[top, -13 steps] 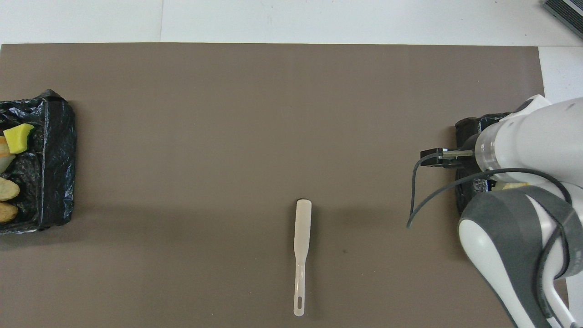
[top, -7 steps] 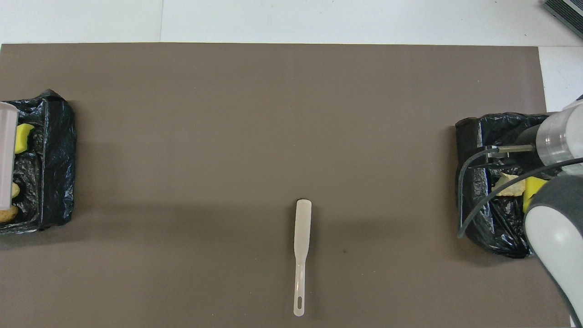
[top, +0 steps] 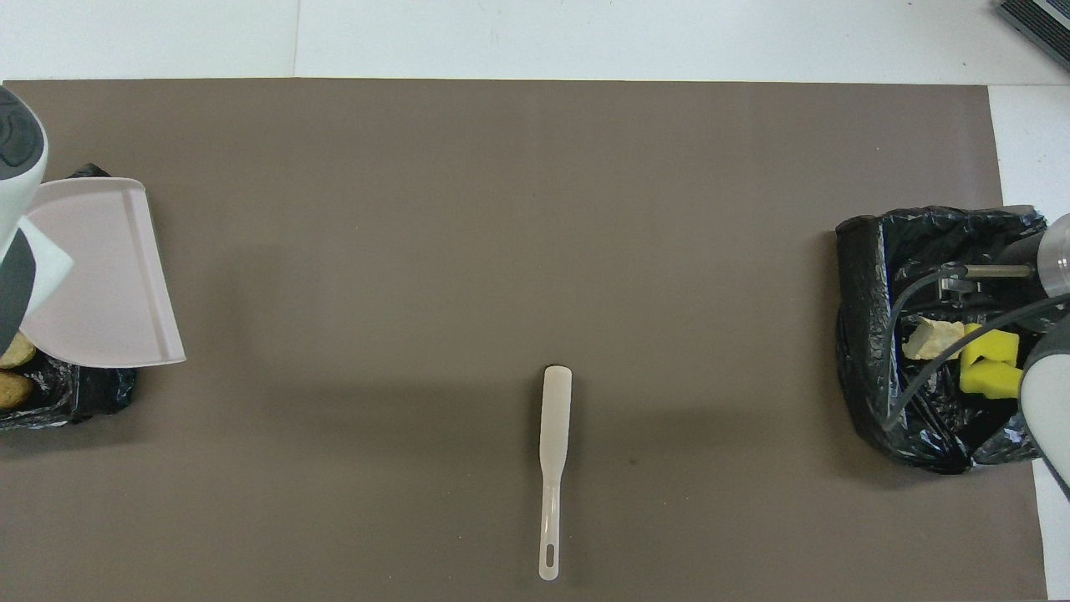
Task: Sweep and dump trash in bin
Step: 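Bring the emptied dustpan back over the table with the left gripper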
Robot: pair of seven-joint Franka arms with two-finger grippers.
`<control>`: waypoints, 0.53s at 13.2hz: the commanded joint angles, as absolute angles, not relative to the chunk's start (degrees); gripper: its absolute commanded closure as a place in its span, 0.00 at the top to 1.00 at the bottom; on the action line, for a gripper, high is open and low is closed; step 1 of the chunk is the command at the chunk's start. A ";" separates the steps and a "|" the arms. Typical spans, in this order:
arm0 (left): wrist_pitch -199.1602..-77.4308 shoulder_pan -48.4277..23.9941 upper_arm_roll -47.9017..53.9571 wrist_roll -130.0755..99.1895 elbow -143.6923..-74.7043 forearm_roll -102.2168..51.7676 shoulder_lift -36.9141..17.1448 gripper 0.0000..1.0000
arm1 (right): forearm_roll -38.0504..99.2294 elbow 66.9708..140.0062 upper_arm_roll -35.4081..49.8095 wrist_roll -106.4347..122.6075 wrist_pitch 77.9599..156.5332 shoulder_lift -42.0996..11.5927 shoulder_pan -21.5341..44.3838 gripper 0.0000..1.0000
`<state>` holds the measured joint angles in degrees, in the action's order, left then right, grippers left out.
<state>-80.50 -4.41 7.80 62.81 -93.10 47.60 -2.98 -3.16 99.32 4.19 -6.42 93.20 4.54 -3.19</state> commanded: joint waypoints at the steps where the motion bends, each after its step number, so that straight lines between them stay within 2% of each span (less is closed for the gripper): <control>1: -77.79 -7.55 7.29 49.80 -94.31 39.68 -0.79 0.00 | -1.94 97.66 4.48 -6.33 92.73 4.48 -4.30 1.00; 3: -78.13 -7.82 7.47 35.84 -94.48 30.63 -0.62 0.00 | -1.23 93.44 3.00 -6.24 91.06 3.61 -4.74 1.00; 7: -82.95 -8.26 7.64 23.69 -96.84 14.36 0.09 0.00 | -1.76 94.13 2.46 -5.71 90.97 3.95 -5.18 1.00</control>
<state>-79.34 -7.36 8.25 29.69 -93.57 19.51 -1.92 -2.58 94.92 2.15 -6.46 92.21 4.52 -4.29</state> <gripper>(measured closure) 0.683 0.000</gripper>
